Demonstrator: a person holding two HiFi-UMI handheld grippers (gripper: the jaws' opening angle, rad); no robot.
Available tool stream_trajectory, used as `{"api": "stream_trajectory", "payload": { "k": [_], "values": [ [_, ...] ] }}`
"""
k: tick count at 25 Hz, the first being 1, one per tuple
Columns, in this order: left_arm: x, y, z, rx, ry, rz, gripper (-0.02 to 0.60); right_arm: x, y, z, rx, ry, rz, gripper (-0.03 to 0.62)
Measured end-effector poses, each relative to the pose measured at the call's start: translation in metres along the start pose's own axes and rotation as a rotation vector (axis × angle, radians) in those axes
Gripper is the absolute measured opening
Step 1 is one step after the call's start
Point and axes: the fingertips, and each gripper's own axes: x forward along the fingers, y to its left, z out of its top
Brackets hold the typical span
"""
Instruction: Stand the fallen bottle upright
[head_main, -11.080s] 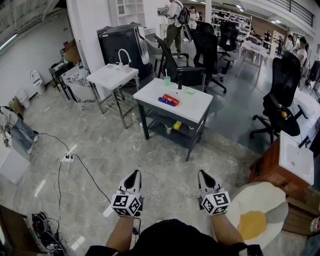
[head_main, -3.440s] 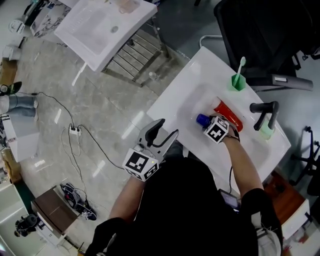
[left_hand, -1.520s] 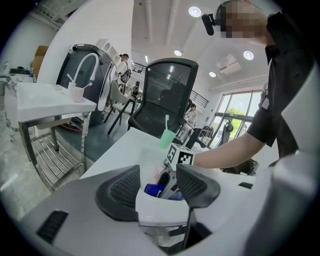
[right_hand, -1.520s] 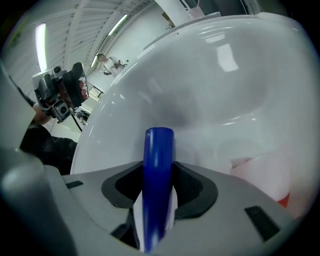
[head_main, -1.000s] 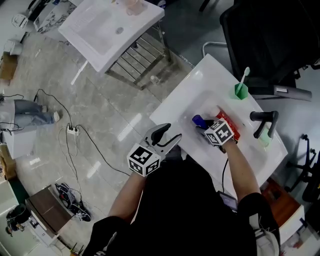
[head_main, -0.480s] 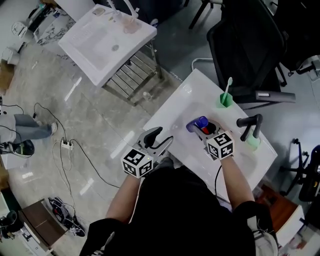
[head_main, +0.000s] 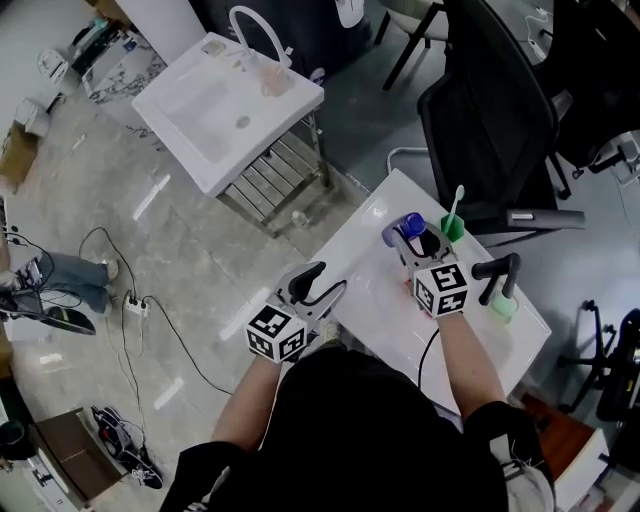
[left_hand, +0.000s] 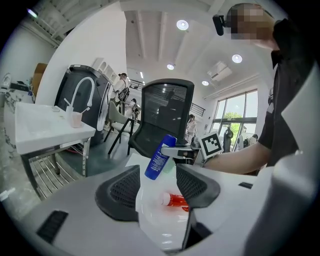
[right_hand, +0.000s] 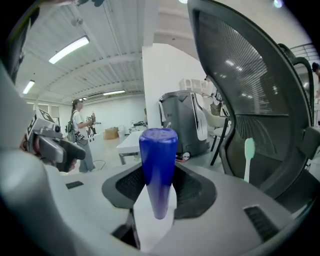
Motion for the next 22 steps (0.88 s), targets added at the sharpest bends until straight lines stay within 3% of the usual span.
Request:
{"api": "stream_trajectory", "payload": {
  "k": [8, 22],
  "values": [
    [-0.015, 0.025, 0.012, 0.010, -0.003, 0.031, 0.241, 0.040, -0.016, 0.019, -0.076, -0.016, -0.078, 0.176],
    [-0.038, 0.045, 0.002, -0.004, 0.019, 0.064, 0.241, 0.073, -0.027, 0.019, -0.043, -0.042, -0.152, 0.181]
  ]
}}
